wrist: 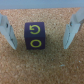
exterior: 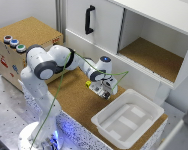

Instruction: Grasp the purple block and turn it right

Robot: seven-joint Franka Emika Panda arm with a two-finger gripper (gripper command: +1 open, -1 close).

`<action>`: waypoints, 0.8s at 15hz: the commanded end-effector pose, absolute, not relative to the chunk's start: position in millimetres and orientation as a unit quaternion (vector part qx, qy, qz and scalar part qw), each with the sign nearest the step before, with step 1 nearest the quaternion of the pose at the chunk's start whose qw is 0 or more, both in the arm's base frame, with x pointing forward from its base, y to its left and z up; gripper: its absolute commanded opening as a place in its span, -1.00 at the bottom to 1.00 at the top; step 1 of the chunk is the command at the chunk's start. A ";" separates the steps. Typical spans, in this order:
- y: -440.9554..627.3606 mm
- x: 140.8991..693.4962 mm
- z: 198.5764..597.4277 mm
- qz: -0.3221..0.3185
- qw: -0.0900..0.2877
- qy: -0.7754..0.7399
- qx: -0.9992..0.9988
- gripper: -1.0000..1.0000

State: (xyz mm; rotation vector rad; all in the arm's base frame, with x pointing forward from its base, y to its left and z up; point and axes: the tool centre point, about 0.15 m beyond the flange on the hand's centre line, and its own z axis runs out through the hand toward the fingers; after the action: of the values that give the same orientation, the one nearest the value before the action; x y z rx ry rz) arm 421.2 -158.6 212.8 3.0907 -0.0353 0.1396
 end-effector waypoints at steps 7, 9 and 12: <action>-151.4 455.3 196.5 0.036 -0.022 -0.012 0.999 -1.00; -152.2 455.3 199.2 0.036 -0.017 -0.009 0.999 -1.00; -148.2 454.7 201.7 0.036 -0.015 -0.005 0.999 -1.00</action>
State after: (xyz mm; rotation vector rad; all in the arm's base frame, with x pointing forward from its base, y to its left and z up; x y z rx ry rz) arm 437.4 -146.9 207.0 3.1218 -0.0507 0.1455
